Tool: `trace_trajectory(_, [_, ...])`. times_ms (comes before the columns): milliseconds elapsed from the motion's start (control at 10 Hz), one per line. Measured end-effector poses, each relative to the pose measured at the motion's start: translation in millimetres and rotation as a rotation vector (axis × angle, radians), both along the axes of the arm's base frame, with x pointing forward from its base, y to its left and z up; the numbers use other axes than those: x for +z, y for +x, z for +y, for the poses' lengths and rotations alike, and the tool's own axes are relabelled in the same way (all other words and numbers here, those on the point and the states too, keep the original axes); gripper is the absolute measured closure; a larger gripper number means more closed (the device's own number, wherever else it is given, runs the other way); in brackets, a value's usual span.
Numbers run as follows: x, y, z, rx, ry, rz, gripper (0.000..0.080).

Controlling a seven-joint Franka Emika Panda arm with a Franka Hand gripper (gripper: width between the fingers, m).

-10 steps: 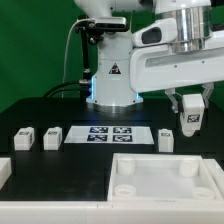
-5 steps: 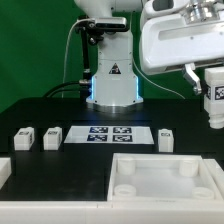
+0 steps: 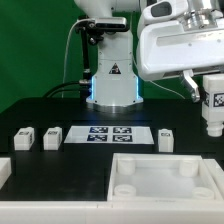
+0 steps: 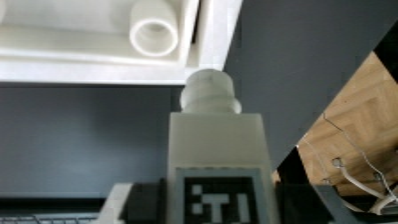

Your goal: Assemble one leg

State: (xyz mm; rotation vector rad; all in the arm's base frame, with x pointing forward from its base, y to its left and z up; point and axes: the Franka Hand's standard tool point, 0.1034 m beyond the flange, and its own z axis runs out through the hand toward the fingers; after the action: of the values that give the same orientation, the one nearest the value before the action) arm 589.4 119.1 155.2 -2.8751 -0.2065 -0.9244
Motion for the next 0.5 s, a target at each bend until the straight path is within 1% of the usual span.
trace_trajectory(100, [-5.4, 16.6, -7.6, 0.004, -0.011, -0.033, 0.0509])
trace_trajectory(200, [-11.6, 24.8, -11.3, 0.009, -0.017, -0.035, 0.0509])
trace_trajectory(500, [-11.7, 23.7, -10.1, 0.010, -0.016, -0.033, 0.0509])
